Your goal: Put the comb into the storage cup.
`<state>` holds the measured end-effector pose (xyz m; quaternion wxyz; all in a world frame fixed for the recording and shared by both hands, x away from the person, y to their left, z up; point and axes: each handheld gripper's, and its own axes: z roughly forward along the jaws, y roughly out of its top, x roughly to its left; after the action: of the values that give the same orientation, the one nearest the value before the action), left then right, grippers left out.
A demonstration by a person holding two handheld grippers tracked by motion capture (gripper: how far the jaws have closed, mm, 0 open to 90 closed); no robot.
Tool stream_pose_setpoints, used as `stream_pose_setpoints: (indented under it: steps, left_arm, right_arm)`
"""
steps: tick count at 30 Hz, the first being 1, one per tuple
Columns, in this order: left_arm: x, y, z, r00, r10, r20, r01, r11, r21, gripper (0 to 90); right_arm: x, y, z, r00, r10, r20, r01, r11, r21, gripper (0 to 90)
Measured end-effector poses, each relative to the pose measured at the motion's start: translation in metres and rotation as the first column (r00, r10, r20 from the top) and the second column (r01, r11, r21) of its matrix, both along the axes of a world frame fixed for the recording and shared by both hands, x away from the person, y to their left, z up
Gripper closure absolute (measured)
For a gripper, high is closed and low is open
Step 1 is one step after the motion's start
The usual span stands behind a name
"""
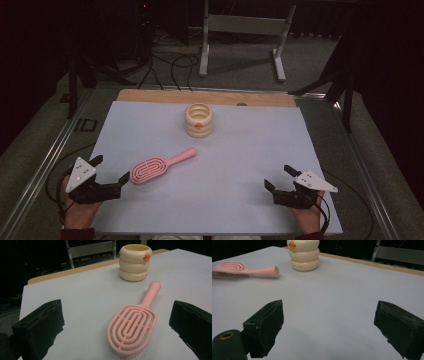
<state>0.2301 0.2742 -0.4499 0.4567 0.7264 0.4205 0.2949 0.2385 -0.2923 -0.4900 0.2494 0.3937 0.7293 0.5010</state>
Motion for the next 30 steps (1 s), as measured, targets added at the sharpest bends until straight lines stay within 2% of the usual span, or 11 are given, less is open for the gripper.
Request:
stream_pose_setpoints:
  steps: [10, 30]
  left_arm:
    - [0.007, -0.009, 0.005, 0.9998, -0.021, 0.003, 0.021, 0.9995, 0.024, 0.0]
    - [0.024, -0.028, 0.002, 0.9984, -0.054, -0.017, 0.054, 0.9978, 0.037, 0.0]
  right_arm:
    - [0.0, -0.001, 0.0, 1.0, -0.008, 0.005, 0.008, 1.0, 0.003, 9.1]
    - [0.0, -0.003, -0.001, 0.9998, -0.018, 0.002, 0.018, 0.9998, 0.005, 9.1]
